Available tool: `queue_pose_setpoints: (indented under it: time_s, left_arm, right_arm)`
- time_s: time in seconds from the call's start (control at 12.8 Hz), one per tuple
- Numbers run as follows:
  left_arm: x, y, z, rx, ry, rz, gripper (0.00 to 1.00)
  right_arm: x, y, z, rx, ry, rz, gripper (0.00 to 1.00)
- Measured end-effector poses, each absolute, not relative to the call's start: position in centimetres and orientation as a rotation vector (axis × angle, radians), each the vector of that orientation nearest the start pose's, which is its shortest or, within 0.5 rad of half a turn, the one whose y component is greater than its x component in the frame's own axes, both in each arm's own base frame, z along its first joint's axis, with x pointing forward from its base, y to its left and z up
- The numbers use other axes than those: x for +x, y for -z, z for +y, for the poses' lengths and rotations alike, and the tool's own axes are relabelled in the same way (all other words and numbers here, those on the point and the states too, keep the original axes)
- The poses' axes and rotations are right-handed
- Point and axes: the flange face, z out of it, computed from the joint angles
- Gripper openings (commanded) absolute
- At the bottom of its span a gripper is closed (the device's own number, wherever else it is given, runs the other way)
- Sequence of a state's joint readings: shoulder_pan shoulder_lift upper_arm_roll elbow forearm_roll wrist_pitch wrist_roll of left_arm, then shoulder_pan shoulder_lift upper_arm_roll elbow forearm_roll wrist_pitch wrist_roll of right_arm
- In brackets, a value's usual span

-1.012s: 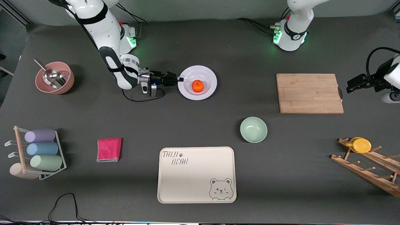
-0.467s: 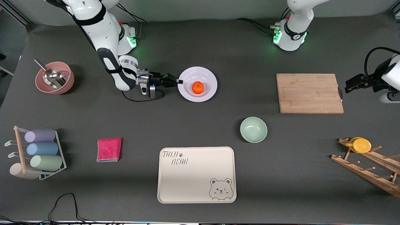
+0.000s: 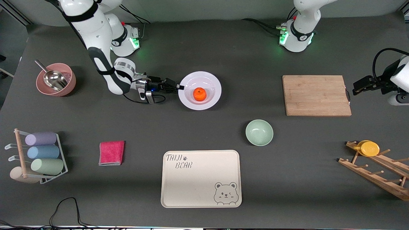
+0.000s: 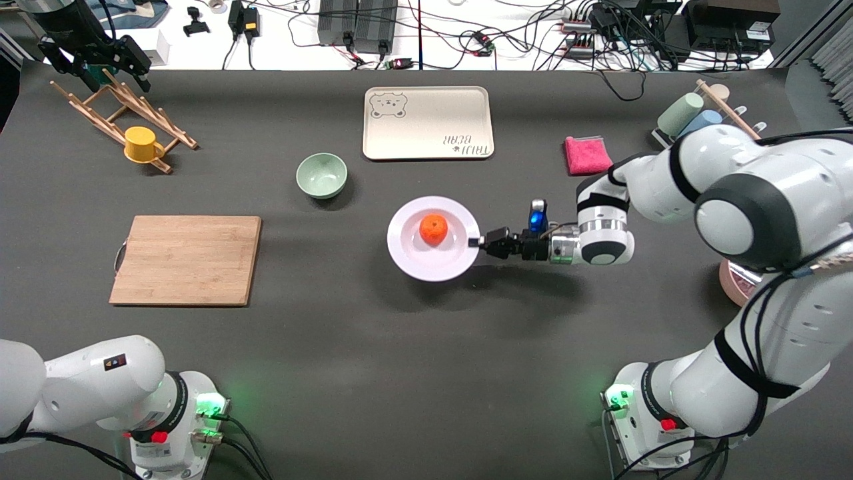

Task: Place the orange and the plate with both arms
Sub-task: 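Carry the plate with the orange onto the bear tray with the right gripper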

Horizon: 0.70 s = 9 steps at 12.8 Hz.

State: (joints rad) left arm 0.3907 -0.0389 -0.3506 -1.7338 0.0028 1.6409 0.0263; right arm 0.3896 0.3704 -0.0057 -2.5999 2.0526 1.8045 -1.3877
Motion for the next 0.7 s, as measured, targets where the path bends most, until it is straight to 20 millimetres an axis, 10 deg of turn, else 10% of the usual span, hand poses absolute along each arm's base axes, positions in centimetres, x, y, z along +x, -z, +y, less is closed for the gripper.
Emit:
queue_pose_setpoints:
  time_s: [0.31, 0.7]
  left_arm:
    - [54.4, -57.5, 1.7, -3.127, -0.074, -0.019, 1.0]
    - [54.4, -57.6, 1.6, -3.128, -0.067, -0.015, 1.0]
  right_arm:
    - [38.8, -17.1, 19.6, -1.715, 0.025, 0.111, 0.0]
    - [50.9, -22.8, 18.5, -1.814, 0.033, 0.118, 0.0]
